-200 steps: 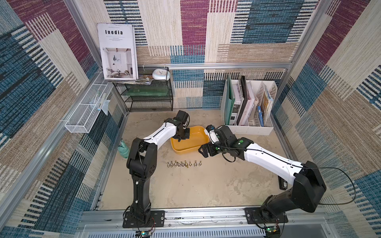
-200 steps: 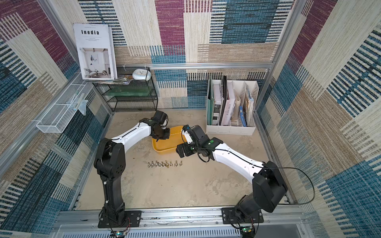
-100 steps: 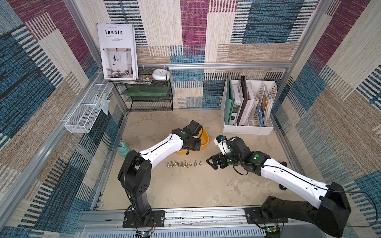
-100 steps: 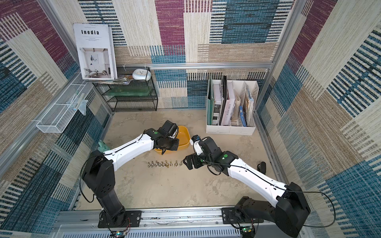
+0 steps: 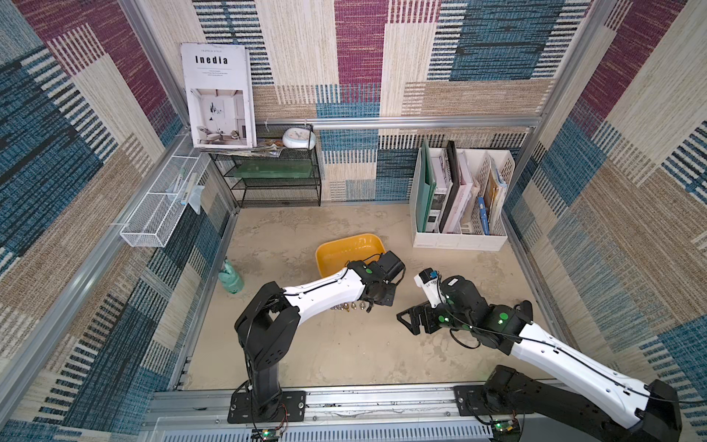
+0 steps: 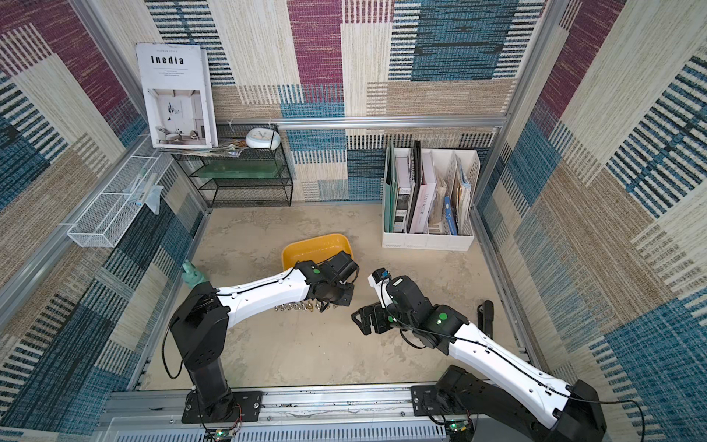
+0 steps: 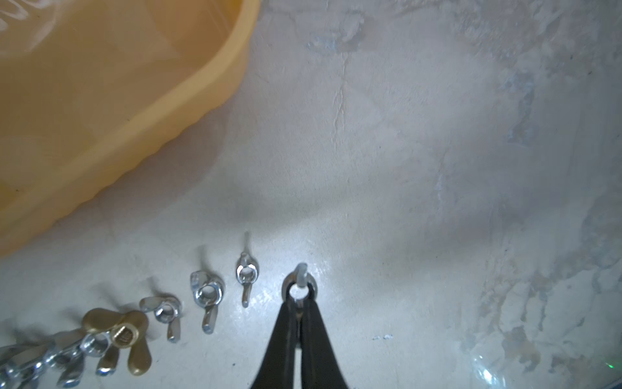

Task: Take out the wing nut from the storage box
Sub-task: Place the wing nut at the center of the board.

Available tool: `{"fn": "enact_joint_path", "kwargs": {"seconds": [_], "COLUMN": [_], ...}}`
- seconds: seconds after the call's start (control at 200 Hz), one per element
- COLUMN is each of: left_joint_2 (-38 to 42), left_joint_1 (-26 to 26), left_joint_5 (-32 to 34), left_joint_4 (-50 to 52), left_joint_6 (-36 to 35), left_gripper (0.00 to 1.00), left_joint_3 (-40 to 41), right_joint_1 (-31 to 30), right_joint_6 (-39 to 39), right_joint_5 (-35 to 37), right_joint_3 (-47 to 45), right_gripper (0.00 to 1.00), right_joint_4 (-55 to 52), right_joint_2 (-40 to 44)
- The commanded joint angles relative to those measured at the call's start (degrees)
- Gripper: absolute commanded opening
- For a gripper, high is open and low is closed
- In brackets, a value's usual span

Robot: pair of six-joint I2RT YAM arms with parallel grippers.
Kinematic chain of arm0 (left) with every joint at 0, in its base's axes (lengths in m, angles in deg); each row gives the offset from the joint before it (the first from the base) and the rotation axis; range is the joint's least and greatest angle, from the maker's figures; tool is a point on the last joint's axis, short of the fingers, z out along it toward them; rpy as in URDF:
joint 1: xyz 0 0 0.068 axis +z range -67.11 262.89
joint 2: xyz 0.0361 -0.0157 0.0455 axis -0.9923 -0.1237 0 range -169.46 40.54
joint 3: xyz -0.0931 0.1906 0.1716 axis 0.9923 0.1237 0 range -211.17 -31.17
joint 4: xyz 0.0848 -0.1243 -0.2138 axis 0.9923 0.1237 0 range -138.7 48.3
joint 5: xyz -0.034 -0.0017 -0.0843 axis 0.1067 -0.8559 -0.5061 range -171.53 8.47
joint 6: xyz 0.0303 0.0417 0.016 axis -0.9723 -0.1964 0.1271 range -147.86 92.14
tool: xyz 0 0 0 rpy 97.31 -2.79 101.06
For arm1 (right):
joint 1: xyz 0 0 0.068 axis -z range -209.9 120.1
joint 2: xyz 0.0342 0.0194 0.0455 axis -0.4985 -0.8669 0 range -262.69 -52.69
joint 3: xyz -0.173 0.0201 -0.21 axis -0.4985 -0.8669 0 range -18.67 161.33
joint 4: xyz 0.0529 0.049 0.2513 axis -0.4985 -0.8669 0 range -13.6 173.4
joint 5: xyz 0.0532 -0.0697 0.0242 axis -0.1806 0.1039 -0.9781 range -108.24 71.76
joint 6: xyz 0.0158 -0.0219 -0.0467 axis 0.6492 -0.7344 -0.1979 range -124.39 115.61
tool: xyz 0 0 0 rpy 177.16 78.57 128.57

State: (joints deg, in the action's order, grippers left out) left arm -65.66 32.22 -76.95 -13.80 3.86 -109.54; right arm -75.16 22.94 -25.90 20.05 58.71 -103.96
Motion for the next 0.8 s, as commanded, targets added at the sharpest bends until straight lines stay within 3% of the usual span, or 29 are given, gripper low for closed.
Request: {"fn": "enact_joint_path", "kwargs": {"seconds": [0.0, 0.606, 0.716, 0.796], "left_joint_2": [-1.5, -5.6, -5.6, -5.4], "left_joint_1": [-0.4, -0.4, -0.4, -0.4], "left_joint_5": [0.3, 2.2, 2.0, 1.9], "left_joint_4": [-1.6, -2.5, -2.8, -3.0], "left_joint_6": [1.8, 2.1, 2.0, 2.0], "left_gripper": [0.03, 0.04, 0.08, 0.17], "left_joint_3": [0.0, 2.4, 2.9, 2.8], "right_joint_1": [-0.4, -0.7, -0.6, -0.6], "right_joint_6": [1.4, 1.1, 1.1, 1.2], "right_joint_5": [1.1, 1.3, 1.3, 1.3], "right_joint_3": [-0.2, -0.2, -0.3, -0.4], "right_gripper": [0.99, 0.99, 0.99, 0.99], "right_joint_4": [-1.2, -0.9, -0.9, -0.9], "right_joint_2": [1.2, 0.5, 0.5, 0.6]}}
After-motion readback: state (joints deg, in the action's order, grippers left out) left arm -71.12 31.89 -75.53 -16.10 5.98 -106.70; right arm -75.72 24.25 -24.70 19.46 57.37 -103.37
